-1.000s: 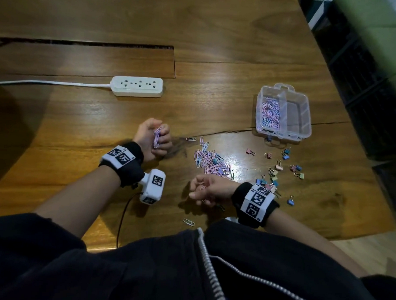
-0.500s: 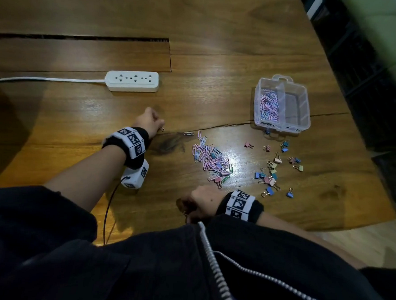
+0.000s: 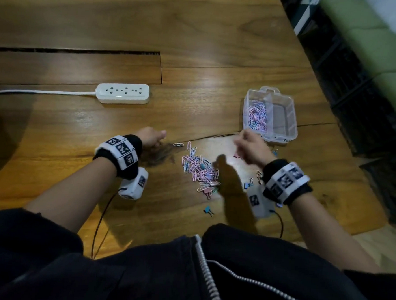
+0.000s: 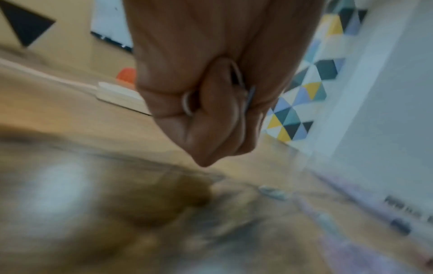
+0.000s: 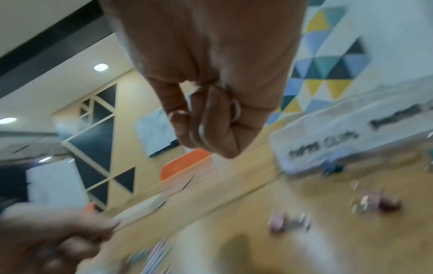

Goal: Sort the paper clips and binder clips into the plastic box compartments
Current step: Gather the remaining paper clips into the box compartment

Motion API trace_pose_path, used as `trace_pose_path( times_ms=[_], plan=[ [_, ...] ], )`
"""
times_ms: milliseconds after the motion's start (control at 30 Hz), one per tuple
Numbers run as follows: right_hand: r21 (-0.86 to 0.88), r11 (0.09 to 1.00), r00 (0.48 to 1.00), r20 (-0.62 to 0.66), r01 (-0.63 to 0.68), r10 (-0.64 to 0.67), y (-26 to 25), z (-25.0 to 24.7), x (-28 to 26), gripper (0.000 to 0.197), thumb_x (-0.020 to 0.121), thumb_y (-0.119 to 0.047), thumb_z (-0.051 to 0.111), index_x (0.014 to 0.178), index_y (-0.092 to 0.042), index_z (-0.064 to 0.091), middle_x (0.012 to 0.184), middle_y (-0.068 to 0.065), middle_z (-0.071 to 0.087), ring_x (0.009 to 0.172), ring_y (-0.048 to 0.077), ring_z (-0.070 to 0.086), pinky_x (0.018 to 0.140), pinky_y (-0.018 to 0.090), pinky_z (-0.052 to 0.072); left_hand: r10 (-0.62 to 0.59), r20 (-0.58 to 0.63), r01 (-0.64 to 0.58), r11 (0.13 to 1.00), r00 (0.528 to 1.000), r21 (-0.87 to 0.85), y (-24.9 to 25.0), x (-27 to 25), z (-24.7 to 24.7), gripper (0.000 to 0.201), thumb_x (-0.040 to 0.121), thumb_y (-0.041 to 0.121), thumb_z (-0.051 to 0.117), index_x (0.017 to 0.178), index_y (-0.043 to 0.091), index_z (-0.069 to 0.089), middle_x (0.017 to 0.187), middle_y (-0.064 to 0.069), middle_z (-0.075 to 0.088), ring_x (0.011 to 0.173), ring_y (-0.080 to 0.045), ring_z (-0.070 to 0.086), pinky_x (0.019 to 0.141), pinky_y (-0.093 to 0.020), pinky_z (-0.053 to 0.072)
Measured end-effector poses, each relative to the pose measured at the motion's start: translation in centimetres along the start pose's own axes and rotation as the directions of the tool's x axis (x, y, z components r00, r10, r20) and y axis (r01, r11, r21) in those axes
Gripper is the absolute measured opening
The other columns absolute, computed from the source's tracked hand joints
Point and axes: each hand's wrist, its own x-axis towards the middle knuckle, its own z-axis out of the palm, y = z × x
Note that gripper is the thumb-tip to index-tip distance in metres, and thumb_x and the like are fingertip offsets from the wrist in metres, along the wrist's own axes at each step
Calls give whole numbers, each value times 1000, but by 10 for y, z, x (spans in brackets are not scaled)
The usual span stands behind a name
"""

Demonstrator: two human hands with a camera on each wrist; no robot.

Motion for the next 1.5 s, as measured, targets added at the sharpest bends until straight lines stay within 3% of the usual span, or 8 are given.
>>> trace_pose_path(
  times_ms=[300, 500, 600, 667, 733, 967, 1167, 1500],
  plan=[
    [72, 995, 960, -266, -68, 85, -18, -89, 80, 25, 93, -15, 44, 68, -16, 50, 60, 2, 44, 44, 10, 42, 41, 19, 34, 136, 284, 71, 787, 949, -612, 146, -12, 69, 27, 97, 12, 29, 72, 13, 40, 26, 6, 34, 19, -1, 23, 24, -9, 13],
    [310, 944, 956, -224, -114, 189, -17, -97, 90, 34, 96, -38, 32, 92, -12, 54, 79, 3, 51, 66, 12, 49, 54, 20, 44, 157, 275, 115, 640, 948, -760, 210, -1, 115, 57, 94, 52, 28, 81, 0, 47, 61, -14, 54, 47, -16, 58, 51, -21, 51],
    [299, 948, 971, -172, -110, 167, -8, -104, 75, 53, 97, -41, 21, 124, -3, 46, 126, 15, 49, 118, 26, 46, 104, 37, 38, 195, 357, 107, 732, 913, -672, 221, 2, 121, 94, 80, 75, 21, 126, -3, 47, 126, -26, 54, 132, -33, 39, 107, -43, 33],
    [301, 952, 973, -195, -64, 127, -3, -108, 63, 54, 98, -38, 20, 127, 1, 43, 130, 16, 47, 122, 26, 44, 107, 38, 33, 224, 382, 86, 759, 897, -645, 224, -8, 120, 94, 83, 72, 9, 134, 0, 41, 145, -26, 32, 143, -33, 12, 113, -46, 17],
    [304, 952, 967, -232, -35, 109, 2, -108, 55, 40, 98, -30, 27, 112, -2, 53, 113, 11, 53, 104, 21, 51, 97, 34, 41, 269, 395, 50, 770, 878, -636, 224, -11, 120, 89, 85, 70, 11, 143, 4, 27, 154, -24, 3, 144, -33, 1, 116, -51, 6],
    [135, 991, 992, -124, 14, 2, 11, -64, 20, 17, 88, -4, 50, 78, -17, 53, 77, -1, 54, 64, 10, 49, 58, 17, 44, 353, 155, -356, 934, 923, -6, 163, -6, 83, 31, 93, 18, 47, 121, 5, 51, 118, -8, 55, 94, -17, 54, 77, -26, 45],
    [-425, 886, 976, 183, 186, -117, 20, 21, -1, 21, 84, -17, 61, 103, -11, 60, 101, 2, 55, 89, 10, 47, 85, 26, 47, 247, 127, -274, 762, 960, 586, 57, -16, 46, 38, 90, 4, 48, 128, 10, 50, 130, -10, 53, 118, -23, 50, 97, -28, 40],
    [-668, 713, 975, 187, 214, -118, 12, 77, 26, 68, 76, -42, 65, 133, -18, 37, 127, 13, 40, 120, 29, 36, 97, 41, 39, 404, 125, -395, 704, 906, 590, 7, -36, 72, 63, 91, 13, 48, 146, 10, 19, 150, -8, 28, 135, -26, 26, 111, -32, 23]
  ],
)
